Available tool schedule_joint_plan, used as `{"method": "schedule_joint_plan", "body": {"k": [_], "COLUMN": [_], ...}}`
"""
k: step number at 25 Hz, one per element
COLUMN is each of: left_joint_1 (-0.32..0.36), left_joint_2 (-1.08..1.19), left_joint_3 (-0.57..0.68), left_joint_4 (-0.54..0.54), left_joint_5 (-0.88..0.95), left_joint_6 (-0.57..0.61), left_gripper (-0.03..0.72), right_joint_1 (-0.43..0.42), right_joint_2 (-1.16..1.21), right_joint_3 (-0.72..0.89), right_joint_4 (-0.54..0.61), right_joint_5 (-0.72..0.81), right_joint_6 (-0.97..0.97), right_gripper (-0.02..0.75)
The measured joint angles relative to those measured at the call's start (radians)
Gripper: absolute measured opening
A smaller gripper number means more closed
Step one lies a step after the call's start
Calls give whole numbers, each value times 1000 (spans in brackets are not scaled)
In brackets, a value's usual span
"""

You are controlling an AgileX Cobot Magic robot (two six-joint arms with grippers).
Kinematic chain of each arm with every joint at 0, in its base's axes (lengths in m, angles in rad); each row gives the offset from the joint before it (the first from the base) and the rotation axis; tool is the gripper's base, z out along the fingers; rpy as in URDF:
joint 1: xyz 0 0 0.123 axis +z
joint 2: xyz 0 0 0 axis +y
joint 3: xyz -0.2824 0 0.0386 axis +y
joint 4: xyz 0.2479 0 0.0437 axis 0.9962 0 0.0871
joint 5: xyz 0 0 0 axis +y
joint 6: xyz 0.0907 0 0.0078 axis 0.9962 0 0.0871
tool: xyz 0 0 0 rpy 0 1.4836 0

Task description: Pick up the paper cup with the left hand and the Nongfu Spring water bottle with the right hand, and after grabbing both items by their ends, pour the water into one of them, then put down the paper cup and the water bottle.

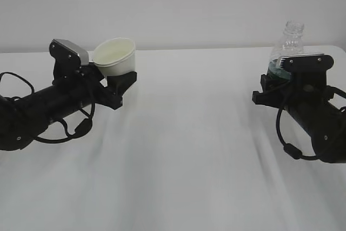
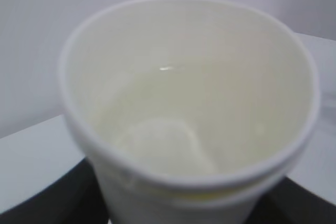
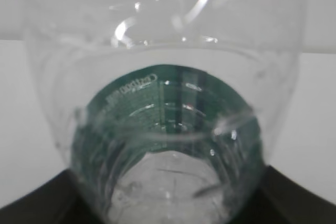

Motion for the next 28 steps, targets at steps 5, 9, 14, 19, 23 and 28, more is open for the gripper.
{"method": "schedule_joint_plan", "body": {"k": [5, 9, 14, 19, 23, 28], "left_joint_1": [18, 31, 35, 35, 35, 41], "left_joint_2": [0, 0, 0, 0, 0, 0], "left_joint_3": [0, 0, 0, 0, 0, 0], "left_joint_4": [-31, -61, -108, -151, -197, -218], "left_joint_5": [0, 0, 0, 0, 0, 0], "left_joint_6": [24, 33, 55, 79, 97, 108], "left_gripper": [444, 443, 442, 442, 442, 441], "right_joint_1": [0, 0, 0, 0, 0, 0], "right_joint_2": [0, 0, 0, 0, 0, 0], "right_joint_3": [0, 0, 0, 0, 0, 0], "right_joint_4": [0, -4, -11, -16, -16, -18], "right_joint_5": [-2, -2, -2, -2, -2, -2], "right_joint_6": [0, 0, 0, 0, 0, 0], "right_gripper": [447, 447, 447, 447, 447, 447]}}
